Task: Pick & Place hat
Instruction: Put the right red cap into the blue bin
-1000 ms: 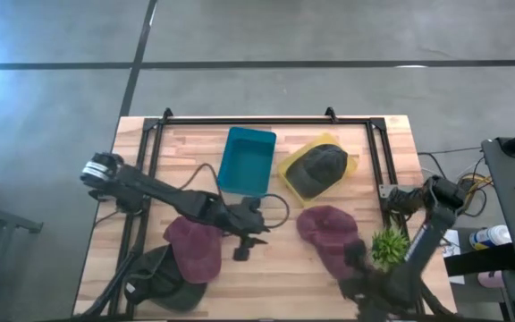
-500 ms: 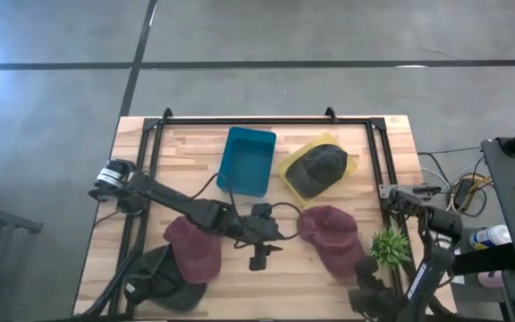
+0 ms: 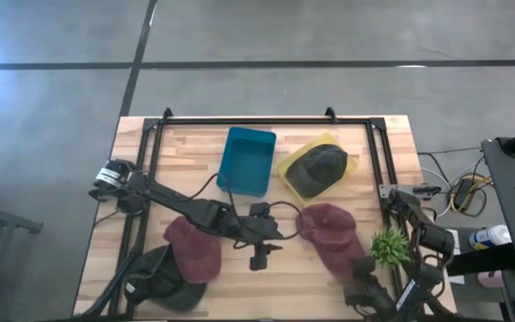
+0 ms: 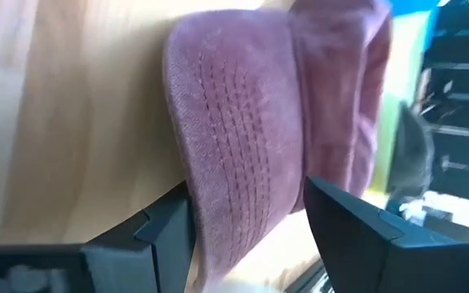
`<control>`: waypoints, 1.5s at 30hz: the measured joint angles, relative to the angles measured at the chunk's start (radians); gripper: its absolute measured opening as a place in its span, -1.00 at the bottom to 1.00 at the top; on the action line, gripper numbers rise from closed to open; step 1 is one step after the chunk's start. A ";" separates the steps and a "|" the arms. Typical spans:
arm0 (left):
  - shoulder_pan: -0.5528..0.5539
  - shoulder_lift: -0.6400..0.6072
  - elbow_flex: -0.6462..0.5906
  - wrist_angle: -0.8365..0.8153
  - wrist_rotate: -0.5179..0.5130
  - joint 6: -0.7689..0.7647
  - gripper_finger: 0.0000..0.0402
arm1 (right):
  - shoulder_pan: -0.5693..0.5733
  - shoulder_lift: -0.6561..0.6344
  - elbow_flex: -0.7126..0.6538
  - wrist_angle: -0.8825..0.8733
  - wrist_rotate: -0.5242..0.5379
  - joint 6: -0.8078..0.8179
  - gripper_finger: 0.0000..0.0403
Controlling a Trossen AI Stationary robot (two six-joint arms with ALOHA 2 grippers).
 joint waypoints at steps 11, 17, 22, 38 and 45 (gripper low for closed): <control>0.000 -0.001 0.000 0.000 0.000 -0.018 -0.20 | -0.052 0.068 -0.005 0.002 0.085 -0.004 0.07; 0.000 -0.002 -0.001 0.000 0.000 -0.061 -0.20 | -0.101 0.063 -0.010 0.005 0.112 -0.007 0.06; 0.000 -0.003 0.006 -0.008 -0.008 -0.080 -0.20 | -0.138 0.061 -0.015 0.002 0.169 0.026 -0.01; 0.002 -0.013 0.095 -0.143 -0.013 -0.063 -0.20 | -0.170 0.015 0.031 -0.024 0.282 -0.007 -0.92; -0.002 -0.018 0.262 -0.454 -0.037 -0.085 -0.20 | -0.173 -0.095 0.078 -0.017 0.422 -0.233 -0.93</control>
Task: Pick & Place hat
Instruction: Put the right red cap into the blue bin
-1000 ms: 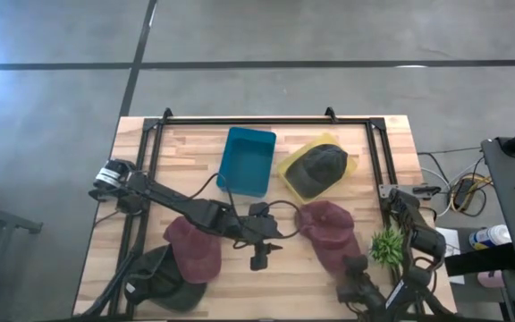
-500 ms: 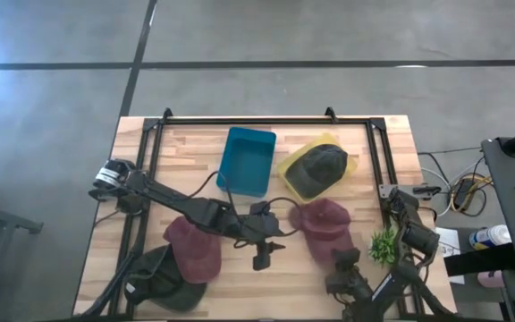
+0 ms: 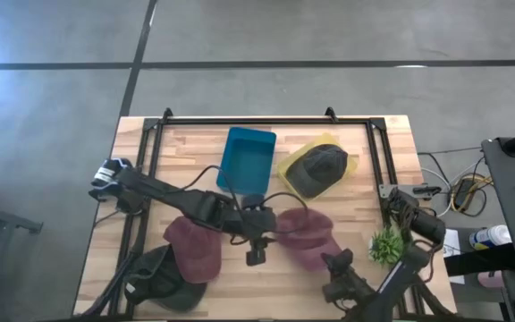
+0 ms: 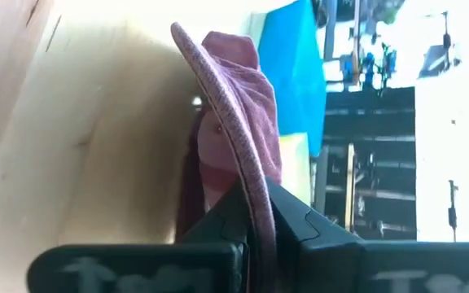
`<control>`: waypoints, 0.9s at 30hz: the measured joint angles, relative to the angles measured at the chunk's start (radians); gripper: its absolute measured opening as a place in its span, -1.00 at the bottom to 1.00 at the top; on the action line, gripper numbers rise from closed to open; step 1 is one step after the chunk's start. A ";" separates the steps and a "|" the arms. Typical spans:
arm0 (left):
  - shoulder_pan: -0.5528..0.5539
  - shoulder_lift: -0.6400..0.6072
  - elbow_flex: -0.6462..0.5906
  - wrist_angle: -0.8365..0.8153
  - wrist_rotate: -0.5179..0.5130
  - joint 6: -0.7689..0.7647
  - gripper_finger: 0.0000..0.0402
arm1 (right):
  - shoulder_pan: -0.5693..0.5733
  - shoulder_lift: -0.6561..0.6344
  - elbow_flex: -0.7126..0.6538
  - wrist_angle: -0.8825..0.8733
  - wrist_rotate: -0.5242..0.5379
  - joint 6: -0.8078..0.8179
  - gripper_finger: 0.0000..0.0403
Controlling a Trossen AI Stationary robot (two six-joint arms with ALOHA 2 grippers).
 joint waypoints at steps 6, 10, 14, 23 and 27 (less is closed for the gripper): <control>-0.044 -0.001 0.095 -0.236 -0.025 -0.062 -0.20 | -0.017 -0.170 0.001 -0.003 0.037 0.025 -0.93; -0.077 -0.017 0.129 -0.250 -0.149 -0.074 -0.20 | -0.048 -0.356 -0.007 -0.004 0.028 0.257 -0.93; -0.106 -0.035 0.156 -0.216 -0.223 -0.148 -0.20 | -0.088 -0.571 -0.012 0.000 0.013 0.532 -0.93; -0.163 -0.011 0.147 0.111 -0.338 -0.038 -0.20 | -0.303 -0.848 -0.027 0.222 -0.141 0.650 -0.93; -0.165 0.015 0.147 0.144 -0.411 0.021 -0.20 | -0.371 -0.849 -0.042 0.420 -0.237 0.543 -0.93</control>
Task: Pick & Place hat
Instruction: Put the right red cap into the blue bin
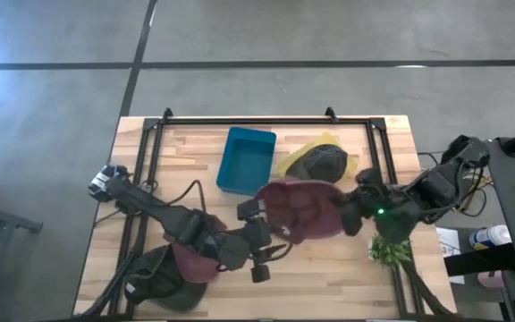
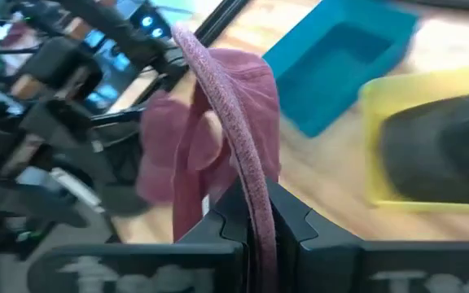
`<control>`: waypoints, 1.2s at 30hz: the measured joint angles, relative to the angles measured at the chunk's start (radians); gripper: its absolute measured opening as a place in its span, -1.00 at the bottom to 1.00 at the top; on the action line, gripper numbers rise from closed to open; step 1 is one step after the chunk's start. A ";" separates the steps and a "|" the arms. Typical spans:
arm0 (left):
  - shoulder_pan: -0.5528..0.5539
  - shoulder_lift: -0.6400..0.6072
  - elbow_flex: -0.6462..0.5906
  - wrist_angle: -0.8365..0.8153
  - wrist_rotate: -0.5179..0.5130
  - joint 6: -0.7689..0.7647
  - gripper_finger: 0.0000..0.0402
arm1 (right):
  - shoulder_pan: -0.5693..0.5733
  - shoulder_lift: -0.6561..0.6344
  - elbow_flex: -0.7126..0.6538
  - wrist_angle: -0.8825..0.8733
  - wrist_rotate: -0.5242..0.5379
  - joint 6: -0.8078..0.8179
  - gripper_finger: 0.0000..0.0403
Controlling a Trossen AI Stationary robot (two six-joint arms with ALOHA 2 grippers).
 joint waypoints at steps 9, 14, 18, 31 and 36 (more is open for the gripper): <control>-0.030 0.052 -0.001 -0.032 -0.050 0.002 -0.20 | -0.015 0.129 -0.098 0.212 -0.093 0.106 -0.94; -0.027 0.129 -0.003 -0.077 -0.058 0.002 -0.20 | -0.016 0.140 -0.107 0.426 -0.102 0.044 -0.94; -0.030 0.174 -0.002 -0.073 -0.151 0.007 -0.20 | -0.015 0.140 -0.108 0.472 -0.124 0.036 -0.94; -0.022 0.180 -0.002 -0.296 -0.293 -0.021 -0.20 | -0.007 0.132 -0.091 0.407 -0.215 0.037 -0.94; -0.013 0.175 -0.002 -0.325 -0.299 -0.054 -0.20 | -0.009 0.137 -0.091 0.408 -0.254 0.019 -0.94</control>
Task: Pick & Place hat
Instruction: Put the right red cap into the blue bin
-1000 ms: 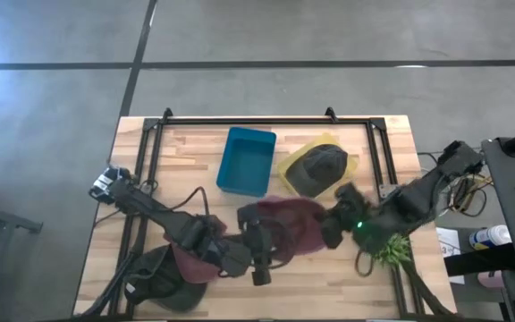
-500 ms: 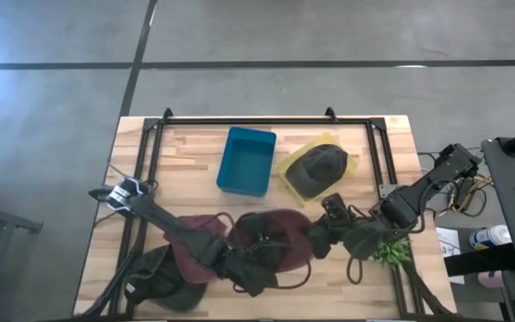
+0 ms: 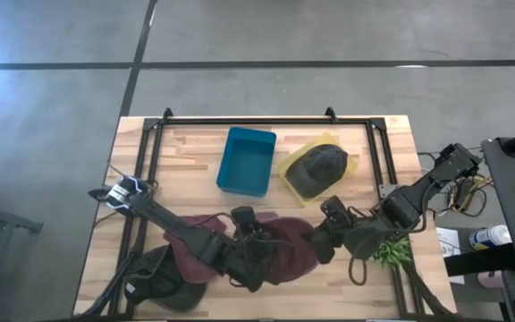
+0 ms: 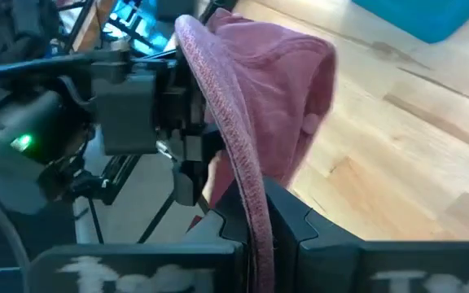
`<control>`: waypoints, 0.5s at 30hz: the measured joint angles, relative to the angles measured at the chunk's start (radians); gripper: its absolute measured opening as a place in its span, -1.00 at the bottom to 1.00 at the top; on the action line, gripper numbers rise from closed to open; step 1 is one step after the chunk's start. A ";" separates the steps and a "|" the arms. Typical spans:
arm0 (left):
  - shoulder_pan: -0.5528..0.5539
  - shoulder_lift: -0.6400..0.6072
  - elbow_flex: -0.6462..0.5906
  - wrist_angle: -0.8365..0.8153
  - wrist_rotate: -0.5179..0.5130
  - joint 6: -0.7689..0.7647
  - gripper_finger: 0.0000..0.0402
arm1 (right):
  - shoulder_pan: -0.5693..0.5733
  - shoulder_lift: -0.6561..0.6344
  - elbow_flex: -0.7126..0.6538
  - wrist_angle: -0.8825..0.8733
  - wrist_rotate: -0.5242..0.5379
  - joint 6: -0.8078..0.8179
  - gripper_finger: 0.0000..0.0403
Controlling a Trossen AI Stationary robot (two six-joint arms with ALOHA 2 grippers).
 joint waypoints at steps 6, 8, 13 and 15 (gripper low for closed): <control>0.010 -0.005 0.000 0.028 0.144 0.026 -0.20 | 0.001 -0.011 0.010 -0.015 0.040 -0.044 -0.94; 0.010 -0.005 0.000 0.049 0.183 0.052 -0.20 | 0.001 -0.017 0.012 -0.020 0.031 -0.051 -0.94; 0.014 0.001 -0.002 0.094 0.199 0.136 -0.20 | 0.003 -0.016 0.012 -0.034 0.040 -0.071 -0.94; 0.002 -0.011 -0.002 0.088 0.165 0.148 -0.20 | 0.002 -0.017 0.012 -0.072 0.057 -0.062 -0.94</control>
